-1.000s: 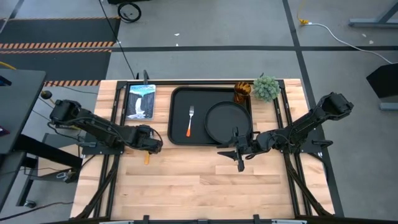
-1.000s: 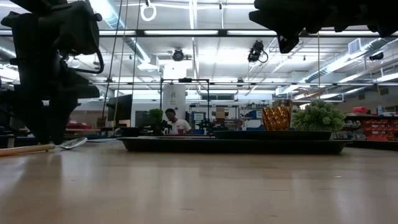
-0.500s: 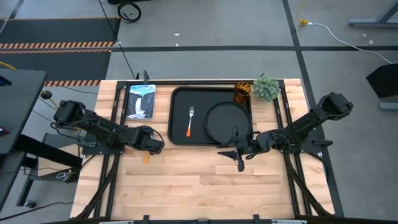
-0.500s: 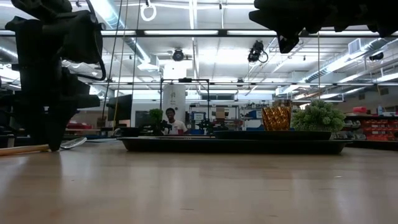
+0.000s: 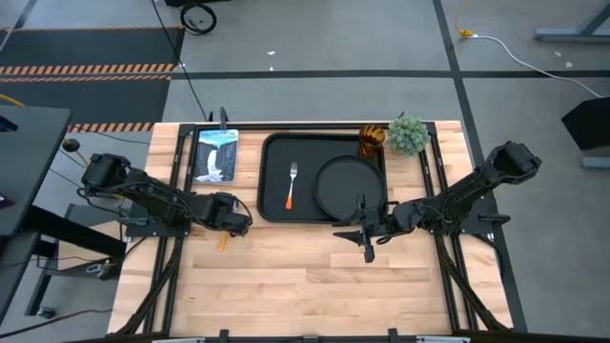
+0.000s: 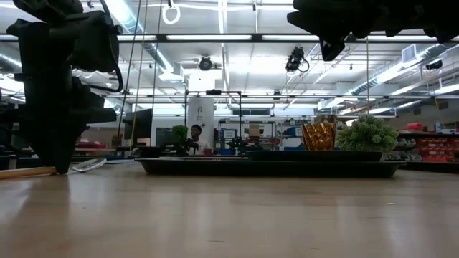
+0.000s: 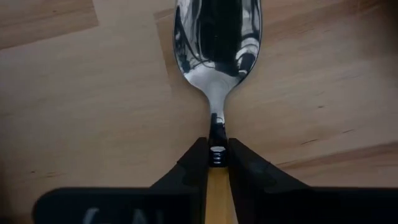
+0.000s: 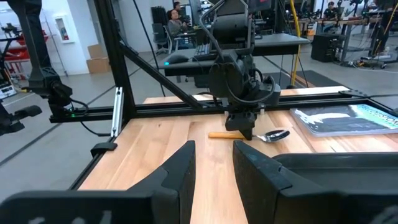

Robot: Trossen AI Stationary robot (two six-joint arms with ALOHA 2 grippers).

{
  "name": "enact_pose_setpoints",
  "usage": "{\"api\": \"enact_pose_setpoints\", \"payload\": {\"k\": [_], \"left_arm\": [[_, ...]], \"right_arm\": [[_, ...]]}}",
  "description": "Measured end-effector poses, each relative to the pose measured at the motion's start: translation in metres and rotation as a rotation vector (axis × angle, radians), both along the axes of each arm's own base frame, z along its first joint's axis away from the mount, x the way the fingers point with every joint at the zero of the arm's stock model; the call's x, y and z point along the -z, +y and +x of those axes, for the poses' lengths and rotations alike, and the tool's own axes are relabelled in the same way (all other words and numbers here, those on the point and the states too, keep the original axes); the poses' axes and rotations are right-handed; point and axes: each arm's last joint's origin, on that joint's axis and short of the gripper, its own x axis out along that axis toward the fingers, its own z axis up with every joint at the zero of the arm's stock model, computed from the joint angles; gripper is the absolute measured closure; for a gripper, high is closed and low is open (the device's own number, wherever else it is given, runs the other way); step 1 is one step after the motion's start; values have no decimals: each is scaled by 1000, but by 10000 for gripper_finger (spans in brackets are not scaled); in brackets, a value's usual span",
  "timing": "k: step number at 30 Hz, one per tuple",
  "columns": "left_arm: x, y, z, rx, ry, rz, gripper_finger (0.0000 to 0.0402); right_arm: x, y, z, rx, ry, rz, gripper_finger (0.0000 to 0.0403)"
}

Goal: Pick and place plate/cup/fork/spoon on tray
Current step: Put the yellow spoon on the black tray to the left of the orange fork

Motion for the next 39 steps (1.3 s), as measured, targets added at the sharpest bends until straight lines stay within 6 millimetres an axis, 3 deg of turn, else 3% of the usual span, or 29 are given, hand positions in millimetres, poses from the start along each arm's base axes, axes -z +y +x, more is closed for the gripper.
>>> {"api": "enact_pose_setpoints", "payload": {"k": [6, 14, 20, 27, 32, 39], "left_arm": [[-10, 0, 2, 0, -33, 0, 349], [-39, 1, 25, 9, -144, 92, 348], [-61, 17, 43, 2, -209, 203, 348], [-82, 40, 79, 48, -248, 292, 347], [-84, 54, 110, 71, -218, 323, 347], [-67, 74, 147, 86, -138, 324, 347]], "right_arm": [[0, 0, 0, 0, 0, 0, 289], [-2, 0, 0, -1, -16, -2, 289], [-2, 0, 0, -1, -22, -4, 289], [-2, 0, 0, -8, -21, -10, 289], [-2, 0, 0, -9, -20, -11, 289], [-1, 1, 0, -28, -15, -12, 289]]}}
